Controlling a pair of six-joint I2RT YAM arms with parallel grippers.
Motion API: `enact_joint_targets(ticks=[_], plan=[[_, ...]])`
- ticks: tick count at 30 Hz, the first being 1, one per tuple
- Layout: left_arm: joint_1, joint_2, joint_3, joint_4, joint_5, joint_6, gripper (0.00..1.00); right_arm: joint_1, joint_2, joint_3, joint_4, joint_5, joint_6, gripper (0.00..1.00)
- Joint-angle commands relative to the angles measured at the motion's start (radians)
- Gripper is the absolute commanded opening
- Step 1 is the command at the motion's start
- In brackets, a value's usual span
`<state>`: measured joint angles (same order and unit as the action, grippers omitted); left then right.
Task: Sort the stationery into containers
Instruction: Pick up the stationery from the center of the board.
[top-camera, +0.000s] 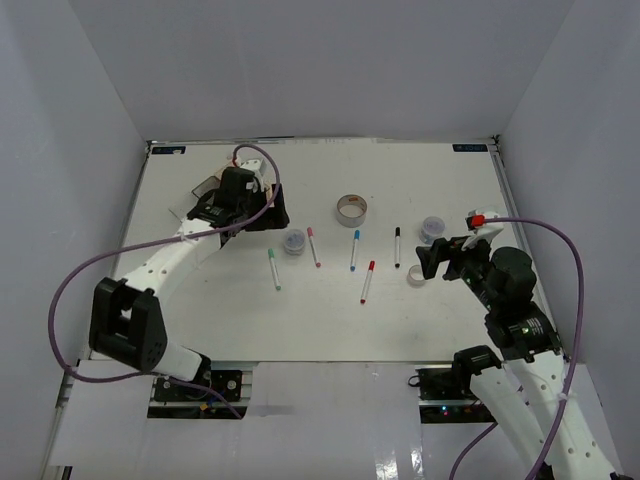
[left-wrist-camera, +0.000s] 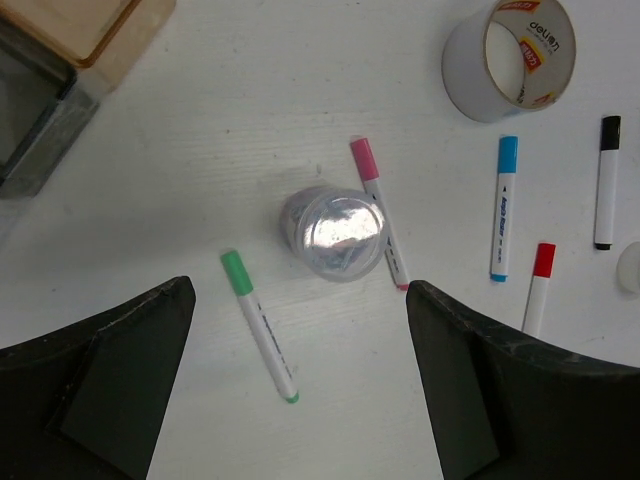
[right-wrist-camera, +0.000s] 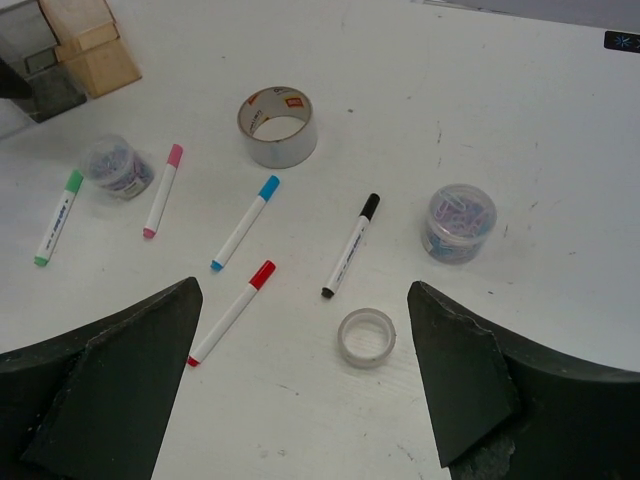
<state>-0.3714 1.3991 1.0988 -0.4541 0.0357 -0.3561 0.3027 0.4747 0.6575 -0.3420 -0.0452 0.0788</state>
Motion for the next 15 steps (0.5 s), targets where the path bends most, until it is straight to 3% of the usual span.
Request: enact_joint_targets(ticks=[1,8,15], plan=[[-0.052,0.076,0.081,0.092,-0.025,0.012,0.98,0.003,-0.005,-0.012,0.026,0.007,-0.008,0.9],[-0.118,0.263,0.131,0.123,-0.115,0.032,0.98,0.003,-0.004,-0.035,0.037,0.039,-0.033,0.9],[-0.158,0.331,0.116,0.124,-0.164,0.045,0.98,0.003,-0.033,-0.061,0.055,0.041,-0.037,0.9]])
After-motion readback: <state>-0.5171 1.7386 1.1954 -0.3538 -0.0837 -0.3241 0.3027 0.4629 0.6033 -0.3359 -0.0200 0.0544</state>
